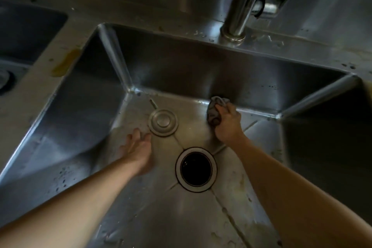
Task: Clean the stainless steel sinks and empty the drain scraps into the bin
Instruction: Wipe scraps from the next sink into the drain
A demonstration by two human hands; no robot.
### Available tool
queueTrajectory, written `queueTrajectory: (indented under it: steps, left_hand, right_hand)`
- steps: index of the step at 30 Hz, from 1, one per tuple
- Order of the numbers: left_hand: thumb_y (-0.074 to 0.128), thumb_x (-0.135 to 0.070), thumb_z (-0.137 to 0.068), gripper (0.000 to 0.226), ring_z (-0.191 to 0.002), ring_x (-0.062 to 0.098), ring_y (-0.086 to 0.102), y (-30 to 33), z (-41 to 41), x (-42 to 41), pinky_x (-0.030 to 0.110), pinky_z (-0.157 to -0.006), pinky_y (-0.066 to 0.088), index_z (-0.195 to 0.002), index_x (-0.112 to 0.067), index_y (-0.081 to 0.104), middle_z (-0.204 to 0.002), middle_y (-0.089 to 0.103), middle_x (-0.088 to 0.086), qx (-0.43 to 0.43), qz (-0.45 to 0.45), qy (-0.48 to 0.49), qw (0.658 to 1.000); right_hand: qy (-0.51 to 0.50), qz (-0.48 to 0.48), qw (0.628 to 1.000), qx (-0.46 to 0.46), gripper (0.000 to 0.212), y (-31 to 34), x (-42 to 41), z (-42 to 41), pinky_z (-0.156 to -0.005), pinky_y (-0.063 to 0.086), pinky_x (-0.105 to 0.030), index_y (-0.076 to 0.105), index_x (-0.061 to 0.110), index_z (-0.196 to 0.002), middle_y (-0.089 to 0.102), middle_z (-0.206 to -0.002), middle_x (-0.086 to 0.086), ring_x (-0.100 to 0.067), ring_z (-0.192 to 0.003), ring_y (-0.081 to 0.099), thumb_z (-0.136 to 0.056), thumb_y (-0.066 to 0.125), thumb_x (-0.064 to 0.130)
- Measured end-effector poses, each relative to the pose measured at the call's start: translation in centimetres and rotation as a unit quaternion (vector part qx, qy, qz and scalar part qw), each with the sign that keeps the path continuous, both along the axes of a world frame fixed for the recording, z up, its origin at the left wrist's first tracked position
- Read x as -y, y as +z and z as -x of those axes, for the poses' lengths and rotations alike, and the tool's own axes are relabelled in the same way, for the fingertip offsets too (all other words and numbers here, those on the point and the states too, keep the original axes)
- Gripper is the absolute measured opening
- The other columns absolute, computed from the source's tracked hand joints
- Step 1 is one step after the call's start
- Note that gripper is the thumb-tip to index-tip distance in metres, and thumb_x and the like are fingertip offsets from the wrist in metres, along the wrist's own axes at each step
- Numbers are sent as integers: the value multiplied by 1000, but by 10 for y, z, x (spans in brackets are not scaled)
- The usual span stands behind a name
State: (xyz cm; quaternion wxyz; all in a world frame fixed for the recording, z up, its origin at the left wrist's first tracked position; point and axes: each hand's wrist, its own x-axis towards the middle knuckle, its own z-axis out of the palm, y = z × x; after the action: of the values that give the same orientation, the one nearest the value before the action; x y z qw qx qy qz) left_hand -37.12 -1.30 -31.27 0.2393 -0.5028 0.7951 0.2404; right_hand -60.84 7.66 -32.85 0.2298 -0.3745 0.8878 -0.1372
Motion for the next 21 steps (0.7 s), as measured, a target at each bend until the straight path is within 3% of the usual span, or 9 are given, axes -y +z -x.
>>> queueTrajectory:
  steps: [3,8,13,15,18,20,21]
  left_hand:
    - [51,-21,-89,52,-129,33,29,-3,-1,-2,44,-103,34,-137,-27,33,-145,18,6,15,-5,-10,1000]
    - [63,-14,-78,71,-132,27,28,5,-3,-3,40,-104,37,-141,-23,30,-144,18,2,27,-5,-33,999]
    - [69,-16,-79,70,-126,26,39,19,3,-4,37,-97,42,-138,-16,30,-139,31,5,-19,26,30,999]
    - [70,-18,-78,74,-126,28,39,23,14,3,39,-97,41,-139,-18,27,-140,29,5,-58,64,42,995]
    - [70,-19,-79,87,-134,30,27,20,41,15,45,-104,34,-147,-23,17,-150,17,5,-81,83,14,993]
    - [74,-26,-76,95,-138,32,20,15,57,22,49,-108,28,-149,-24,13,-154,10,7,-69,77,-4,995]
    - [76,-30,-74,98,-138,33,19,11,62,24,51,-108,26,-149,-25,14,-154,10,8,-57,73,-8,996]
  right_hand:
    - [105,5,993,-46,63,-5,3,-28,-110,17,-23,39,25,-143,16,-158,-3,-30,-139,21,-85,51,7]
    - [152,46,986,41,50,-2,-25,-85,-103,31,-24,69,17,-112,47,-140,-2,-34,-121,37,-72,46,-1]
    - [204,-5,975,90,40,13,-52,-89,-93,38,-25,72,13,-104,59,-122,-5,-30,-112,47,-75,54,-9]
    - [159,55,980,103,36,27,-55,-80,-88,45,-26,74,11,-96,63,-109,-5,-27,-103,54,-72,57,-10]
    - [25,194,979,61,40,48,-47,-56,-77,38,0,76,7,-88,58,-93,4,-1,-83,53,-68,55,-20]
    - [-46,199,979,18,42,47,-34,-25,-78,33,4,76,9,-91,58,-96,2,-4,-85,52,-70,54,-20]
    - [-64,191,980,-5,40,38,-26,-9,-81,36,-1,75,10,-93,61,-99,-2,-12,-89,55,-72,54,-15]
